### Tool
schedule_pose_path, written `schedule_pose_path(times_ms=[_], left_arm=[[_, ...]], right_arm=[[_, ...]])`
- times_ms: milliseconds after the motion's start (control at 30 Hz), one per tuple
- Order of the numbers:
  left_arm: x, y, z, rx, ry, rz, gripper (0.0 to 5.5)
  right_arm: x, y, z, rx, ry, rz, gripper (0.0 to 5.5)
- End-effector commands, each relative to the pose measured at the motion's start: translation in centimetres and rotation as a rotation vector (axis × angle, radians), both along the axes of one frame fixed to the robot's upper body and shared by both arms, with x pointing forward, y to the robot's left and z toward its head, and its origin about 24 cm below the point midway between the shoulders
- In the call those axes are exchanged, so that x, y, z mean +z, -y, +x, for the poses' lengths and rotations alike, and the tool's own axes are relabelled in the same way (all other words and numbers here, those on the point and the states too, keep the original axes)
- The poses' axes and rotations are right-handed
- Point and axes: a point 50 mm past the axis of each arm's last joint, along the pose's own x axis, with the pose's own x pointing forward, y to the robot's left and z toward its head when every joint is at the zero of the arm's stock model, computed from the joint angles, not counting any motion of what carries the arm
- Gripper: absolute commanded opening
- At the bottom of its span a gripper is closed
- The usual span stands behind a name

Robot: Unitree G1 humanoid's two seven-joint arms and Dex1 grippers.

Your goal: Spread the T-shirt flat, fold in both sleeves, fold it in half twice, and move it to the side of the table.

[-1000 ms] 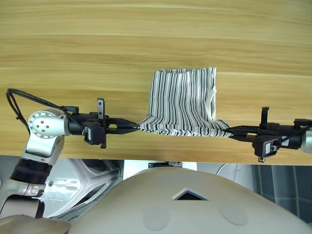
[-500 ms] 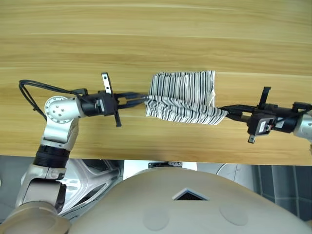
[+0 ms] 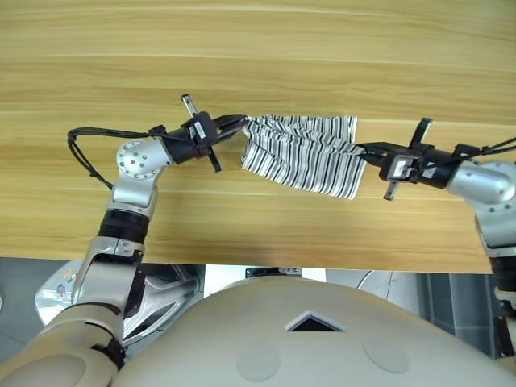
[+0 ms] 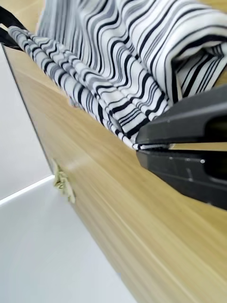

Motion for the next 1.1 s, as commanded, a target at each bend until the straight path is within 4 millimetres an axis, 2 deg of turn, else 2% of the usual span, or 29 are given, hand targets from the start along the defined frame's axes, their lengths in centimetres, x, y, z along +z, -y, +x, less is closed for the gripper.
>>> schedule_pose_path(times_ms=[33,233,267,333,367,633,700,800,900,1000,1067,1100], left_arm=[[-0.8,0.5,0.5,0.01,-0.01,0.025,0.0],[-2.1,1.4,1.1,0.038,-0.056,0.039,0.0],[-2.3,1.5,1.2,0.045,-0.068,0.033,0.37],[-2.5,1.7,1.2,0.052,-0.088,0.016,0.68],[-2.5,1.7,1.3,0.06,-0.096,0.001,0.78],[-1.8,1.5,3.4,0.234,-0.178,-0.197,2.02],[-1.5,0.7,4.5,0.358,-0.193,-0.255,2.29],[-1.4,-0.4,5.8,0.542,-0.238,-0.378,2.6],[-1.8,-1.3,6.6,0.698,-0.339,-0.548,3.11],[-1.8,-3.3,7.1,0.872,-0.413,-0.765,3.69],[-0.6,-4.3,7.4,0.855,-0.372,-0.917,3.88],[0.6,-4.3,7.3,0.762,-0.305,-0.998,3.88]], right_arm=[[-0.7,0.0,1.8,-0.083,0.013,-0.032,0.11],[-2.4,0.1,3.5,-0.188,0.036,-0.054,0.11],[-2.6,-0.1,3.6,-0.196,0.031,-0.033,0.11],[-2.8,-0.3,3.6,-0.219,0.026,0.01,0.11],[-2.7,-0.3,3.8,-0.243,0.031,0.039,0.47],[-0.7,-1.1,5.0,-0.396,0.034,0.455,1.78],[-0.6,-0.4,5.9,-0.494,0.033,0.532,2.1],[-1.6,0.7,7.2,-0.635,-0.01,0.604,2.45],[-3.6,2.8,8.5,-0.84,-0.068,0.582,3.02],[-4.2,5.6,9.2,-1.023,-0.08,0.627,3.65],[-3.6,6.1,9.5,-1.029,-0.048,0.683,3.94],[-2.6,5.4,9.7,-0.961,0.001,0.722,4.06]])
